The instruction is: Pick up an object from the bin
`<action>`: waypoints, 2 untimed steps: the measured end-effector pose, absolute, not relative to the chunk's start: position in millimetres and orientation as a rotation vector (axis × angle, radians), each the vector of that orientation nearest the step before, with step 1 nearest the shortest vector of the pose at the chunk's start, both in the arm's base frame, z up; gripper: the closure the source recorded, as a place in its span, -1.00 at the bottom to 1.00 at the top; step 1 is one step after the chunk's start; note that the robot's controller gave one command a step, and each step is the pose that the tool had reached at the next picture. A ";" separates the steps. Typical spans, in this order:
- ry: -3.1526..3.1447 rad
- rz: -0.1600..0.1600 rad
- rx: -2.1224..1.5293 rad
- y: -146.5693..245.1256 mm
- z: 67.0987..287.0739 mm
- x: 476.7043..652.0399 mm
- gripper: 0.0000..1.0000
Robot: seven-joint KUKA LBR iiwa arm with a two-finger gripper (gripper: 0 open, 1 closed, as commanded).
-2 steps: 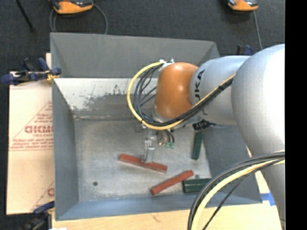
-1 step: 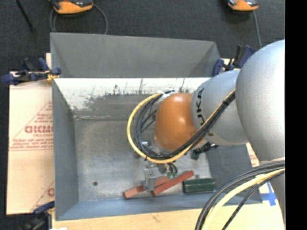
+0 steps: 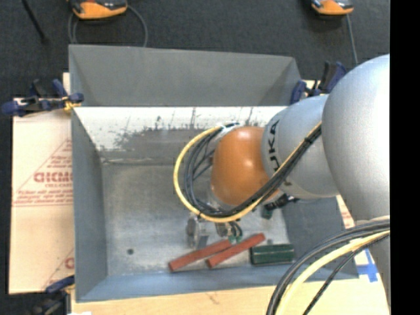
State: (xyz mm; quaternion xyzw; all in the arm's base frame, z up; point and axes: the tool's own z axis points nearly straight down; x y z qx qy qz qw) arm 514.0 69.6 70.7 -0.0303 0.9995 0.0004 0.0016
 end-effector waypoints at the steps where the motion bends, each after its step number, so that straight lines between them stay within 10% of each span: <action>1: 3.121 0.004 -0.091 70.0 73.0 518.1 -1.00; 2: 3.121 -0.008 -0.276 -19.0 138.2 524.1 -1.00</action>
Offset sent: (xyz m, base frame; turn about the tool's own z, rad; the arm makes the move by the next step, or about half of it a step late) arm 0.0000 0.0000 0.0000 0.0000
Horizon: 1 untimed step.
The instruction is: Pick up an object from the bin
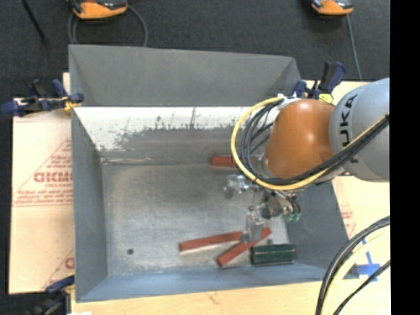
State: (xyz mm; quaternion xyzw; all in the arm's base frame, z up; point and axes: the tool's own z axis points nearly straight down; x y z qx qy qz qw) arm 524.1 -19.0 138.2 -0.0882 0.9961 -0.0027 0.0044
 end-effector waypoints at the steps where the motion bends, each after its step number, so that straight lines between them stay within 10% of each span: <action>1: 3.138 0.001 -0.218 -27.3 67.0 488.8 -1.00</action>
Offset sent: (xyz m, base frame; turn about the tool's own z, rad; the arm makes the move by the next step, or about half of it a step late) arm -0.0336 -0.0075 -0.0682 0.0385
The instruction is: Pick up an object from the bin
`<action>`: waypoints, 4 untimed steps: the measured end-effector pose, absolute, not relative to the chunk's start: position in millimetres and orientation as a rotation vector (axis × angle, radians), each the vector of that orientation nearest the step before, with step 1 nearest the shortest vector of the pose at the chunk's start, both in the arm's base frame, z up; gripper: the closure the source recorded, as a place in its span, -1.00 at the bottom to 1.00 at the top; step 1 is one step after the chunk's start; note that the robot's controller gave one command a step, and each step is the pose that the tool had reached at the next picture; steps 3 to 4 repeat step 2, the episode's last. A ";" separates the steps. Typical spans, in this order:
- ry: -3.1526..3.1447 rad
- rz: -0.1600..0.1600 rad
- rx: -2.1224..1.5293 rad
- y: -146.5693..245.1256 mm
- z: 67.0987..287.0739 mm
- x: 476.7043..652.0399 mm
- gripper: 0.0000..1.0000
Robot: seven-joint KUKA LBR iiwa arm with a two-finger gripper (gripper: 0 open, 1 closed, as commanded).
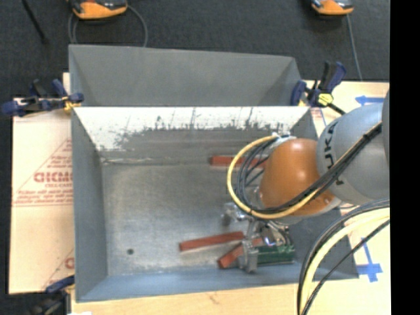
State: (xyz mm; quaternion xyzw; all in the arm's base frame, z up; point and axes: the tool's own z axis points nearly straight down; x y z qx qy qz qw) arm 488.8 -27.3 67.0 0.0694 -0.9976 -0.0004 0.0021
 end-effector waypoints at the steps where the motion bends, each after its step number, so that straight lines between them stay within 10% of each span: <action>1: -3.141 0.000 0.217 -26.6 73.1 493.1 1.00; 2: -3.145 0.004 0.235 -25.9 225.3 508.2 1.00; 4: -3.145 0.004 0.235 -25.9 225.3 508.2 1.00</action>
Offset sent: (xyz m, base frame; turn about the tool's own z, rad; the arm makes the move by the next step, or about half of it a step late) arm 0.0000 0.0000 0.0000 0.0000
